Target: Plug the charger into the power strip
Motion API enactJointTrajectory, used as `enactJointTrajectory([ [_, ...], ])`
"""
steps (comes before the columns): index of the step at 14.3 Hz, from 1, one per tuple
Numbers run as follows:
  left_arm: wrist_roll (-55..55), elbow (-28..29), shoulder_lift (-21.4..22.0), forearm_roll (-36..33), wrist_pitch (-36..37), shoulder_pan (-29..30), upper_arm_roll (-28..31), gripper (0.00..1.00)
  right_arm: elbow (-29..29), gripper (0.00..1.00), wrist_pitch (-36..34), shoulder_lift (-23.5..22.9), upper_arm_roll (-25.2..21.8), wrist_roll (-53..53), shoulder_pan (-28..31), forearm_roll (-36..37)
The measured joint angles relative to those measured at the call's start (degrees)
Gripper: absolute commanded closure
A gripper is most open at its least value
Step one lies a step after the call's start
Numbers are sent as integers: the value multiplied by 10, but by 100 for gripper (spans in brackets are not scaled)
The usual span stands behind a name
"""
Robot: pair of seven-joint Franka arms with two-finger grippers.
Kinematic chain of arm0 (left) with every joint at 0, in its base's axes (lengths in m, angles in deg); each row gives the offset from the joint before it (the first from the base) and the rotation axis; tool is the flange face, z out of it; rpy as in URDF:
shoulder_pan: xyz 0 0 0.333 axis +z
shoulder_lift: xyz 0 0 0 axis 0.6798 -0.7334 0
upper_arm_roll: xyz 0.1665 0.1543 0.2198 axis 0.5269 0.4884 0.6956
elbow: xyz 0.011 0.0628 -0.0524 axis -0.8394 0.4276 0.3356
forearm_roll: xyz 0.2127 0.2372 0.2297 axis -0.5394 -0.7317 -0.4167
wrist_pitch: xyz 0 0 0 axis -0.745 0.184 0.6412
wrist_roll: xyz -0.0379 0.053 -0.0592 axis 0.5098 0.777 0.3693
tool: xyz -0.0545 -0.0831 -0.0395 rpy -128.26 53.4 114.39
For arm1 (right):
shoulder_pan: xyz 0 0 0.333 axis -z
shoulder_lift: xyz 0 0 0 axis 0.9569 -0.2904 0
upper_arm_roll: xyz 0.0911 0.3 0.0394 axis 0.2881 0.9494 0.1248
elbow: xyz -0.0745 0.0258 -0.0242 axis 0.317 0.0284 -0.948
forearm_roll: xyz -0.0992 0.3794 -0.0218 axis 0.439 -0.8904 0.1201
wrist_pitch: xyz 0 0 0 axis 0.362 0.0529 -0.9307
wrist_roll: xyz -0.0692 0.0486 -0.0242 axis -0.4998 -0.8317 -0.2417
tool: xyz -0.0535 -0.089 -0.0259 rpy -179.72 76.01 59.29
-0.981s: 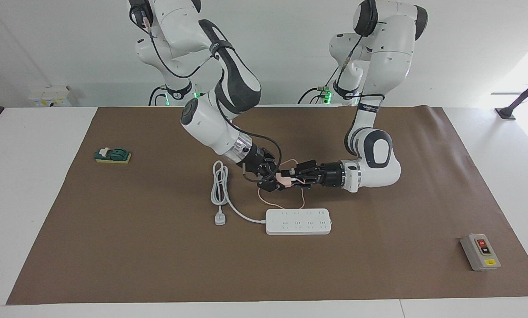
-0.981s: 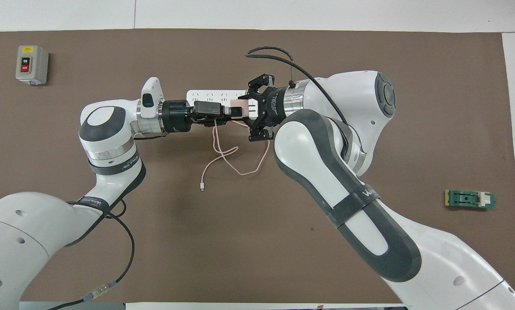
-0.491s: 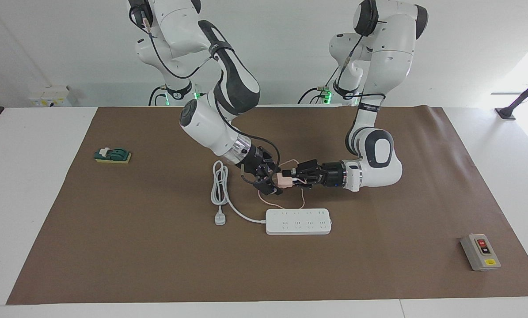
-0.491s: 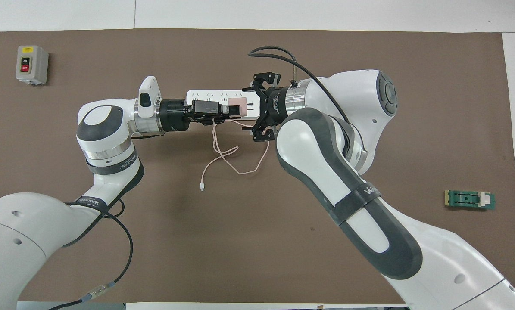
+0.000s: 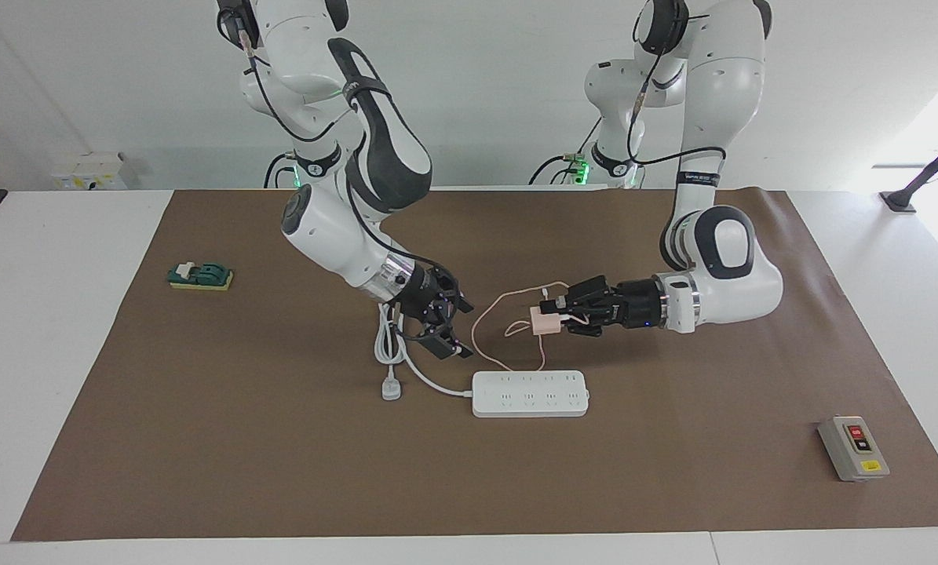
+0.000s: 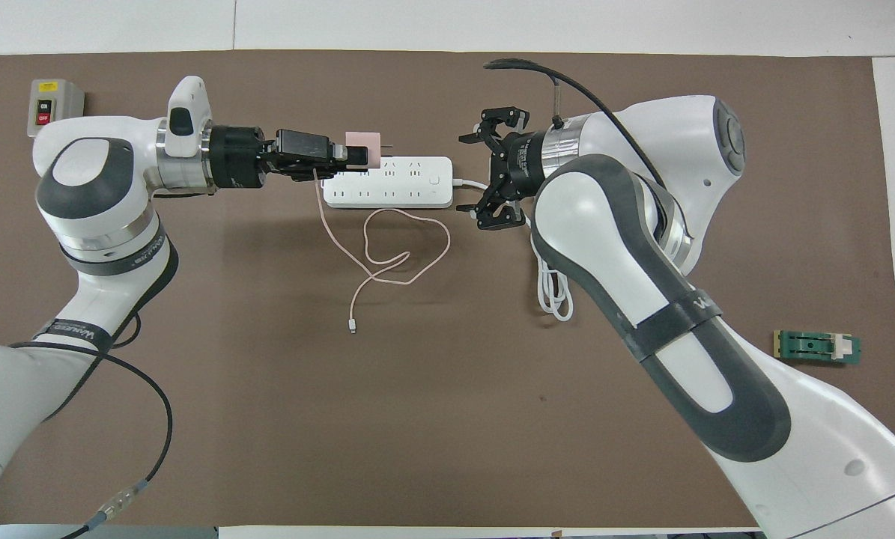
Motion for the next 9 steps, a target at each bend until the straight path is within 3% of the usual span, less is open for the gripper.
enactJointTrajectory([
  [4, 133, -50, 32, -143, 0, 12, 1, 100, 4, 0, -77, 25, -1, -10, 44, 85],
  [9, 284, -98, 63, -350, 41, 40, 2, 100, 4, 0, -213, 70, -2, -168, 117, 134],
])
